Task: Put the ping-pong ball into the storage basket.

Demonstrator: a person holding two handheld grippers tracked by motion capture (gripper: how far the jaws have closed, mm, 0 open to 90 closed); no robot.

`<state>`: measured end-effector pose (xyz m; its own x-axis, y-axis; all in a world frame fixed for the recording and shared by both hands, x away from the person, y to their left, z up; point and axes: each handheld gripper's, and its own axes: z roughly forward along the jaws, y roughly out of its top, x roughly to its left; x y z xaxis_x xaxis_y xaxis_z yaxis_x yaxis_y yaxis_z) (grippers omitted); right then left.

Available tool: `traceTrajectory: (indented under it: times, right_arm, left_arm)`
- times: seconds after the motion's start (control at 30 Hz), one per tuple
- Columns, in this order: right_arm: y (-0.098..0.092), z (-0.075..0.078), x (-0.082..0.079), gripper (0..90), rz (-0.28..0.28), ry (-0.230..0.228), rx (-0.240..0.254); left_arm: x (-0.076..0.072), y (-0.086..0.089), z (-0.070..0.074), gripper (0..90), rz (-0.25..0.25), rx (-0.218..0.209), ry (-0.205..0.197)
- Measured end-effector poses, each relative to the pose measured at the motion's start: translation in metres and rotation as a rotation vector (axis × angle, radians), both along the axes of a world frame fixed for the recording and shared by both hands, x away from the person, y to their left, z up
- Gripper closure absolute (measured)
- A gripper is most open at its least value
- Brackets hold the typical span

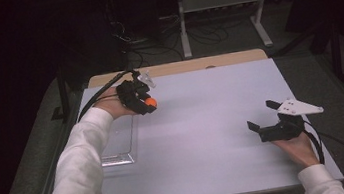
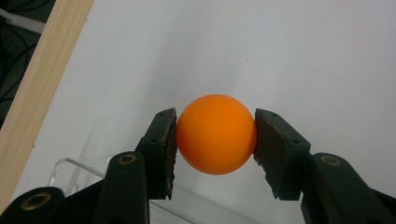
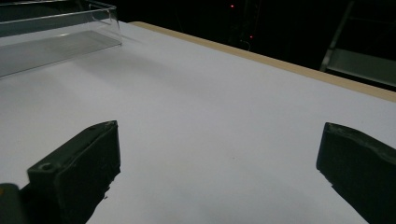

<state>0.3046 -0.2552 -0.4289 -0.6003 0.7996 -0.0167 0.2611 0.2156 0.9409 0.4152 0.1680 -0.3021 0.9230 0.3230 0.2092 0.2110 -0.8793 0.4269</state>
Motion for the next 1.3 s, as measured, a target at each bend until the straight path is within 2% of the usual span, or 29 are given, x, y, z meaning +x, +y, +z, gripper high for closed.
traceTrajectory:
  times: [0.27, 0.43, 0.57, 0.97, 1.3]
  right_arm:
    - [0.000, 0.000, 0.000, 0.0, 0.001, -0.004, 0.001]
    - [0.000, 0.001, -0.001, 0.0, 0.001, -0.005, 0.002]
    - [0.001, 0.000, -0.001, 0.0, 0.006, -0.005, -0.003]
    - [0.001, 0.000, -0.001, 0.0, 0.002, -0.005, -0.009]
    - [0.001, 0.001, -0.002, 0.0, -0.002, -0.008, -0.008]
  left_arm:
    - [-0.010, 0.010, 0.011, 50.9, -0.005, -0.006, -0.008]
    - [-0.015, 0.014, 0.012, 50.9, 0.003, -0.006, -0.005]
    - [-0.018, 0.017, 0.013, 50.9, 0.003, 0.019, -0.005]
    - [-0.032, 0.034, 0.026, 50.9, 0.018, 0.010, -0.022]
    - [-0.036, 0.047, 0.030, 50.9, 0.035, 0.022, -0.021]
